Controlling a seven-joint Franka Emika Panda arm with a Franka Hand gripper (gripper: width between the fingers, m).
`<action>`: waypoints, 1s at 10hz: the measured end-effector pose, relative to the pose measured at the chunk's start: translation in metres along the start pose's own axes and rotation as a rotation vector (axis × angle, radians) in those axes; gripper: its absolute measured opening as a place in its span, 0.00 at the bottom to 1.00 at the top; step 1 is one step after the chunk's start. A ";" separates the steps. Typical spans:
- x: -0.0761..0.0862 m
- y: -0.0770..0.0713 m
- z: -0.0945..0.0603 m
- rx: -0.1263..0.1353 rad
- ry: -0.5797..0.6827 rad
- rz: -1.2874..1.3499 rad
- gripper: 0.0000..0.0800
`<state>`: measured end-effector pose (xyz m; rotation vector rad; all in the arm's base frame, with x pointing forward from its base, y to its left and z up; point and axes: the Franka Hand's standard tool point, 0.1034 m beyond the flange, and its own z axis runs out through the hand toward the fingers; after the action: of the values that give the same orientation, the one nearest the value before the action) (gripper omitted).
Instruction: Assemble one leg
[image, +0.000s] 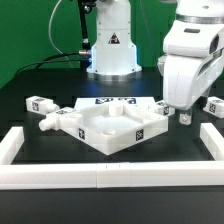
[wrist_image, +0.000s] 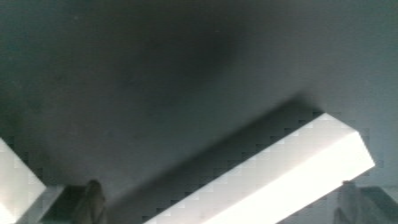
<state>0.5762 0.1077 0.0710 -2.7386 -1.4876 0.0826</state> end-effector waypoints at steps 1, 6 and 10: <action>0.000 0.000 0.000 0.000 0.000 0.000 0.81; -0.017 0.010 -0.006 -0.013 0.005 0.031 0.81; -0.100 0.055 -0.010 -0.041 -0.005 0.029 0.81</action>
Offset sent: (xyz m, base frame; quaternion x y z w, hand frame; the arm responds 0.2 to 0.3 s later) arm 0.0000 0.0000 0.0000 0.0000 0.0000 0.0000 1.0000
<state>0.5682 -0.0063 0.0821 -2.7941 -1.4681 0.0607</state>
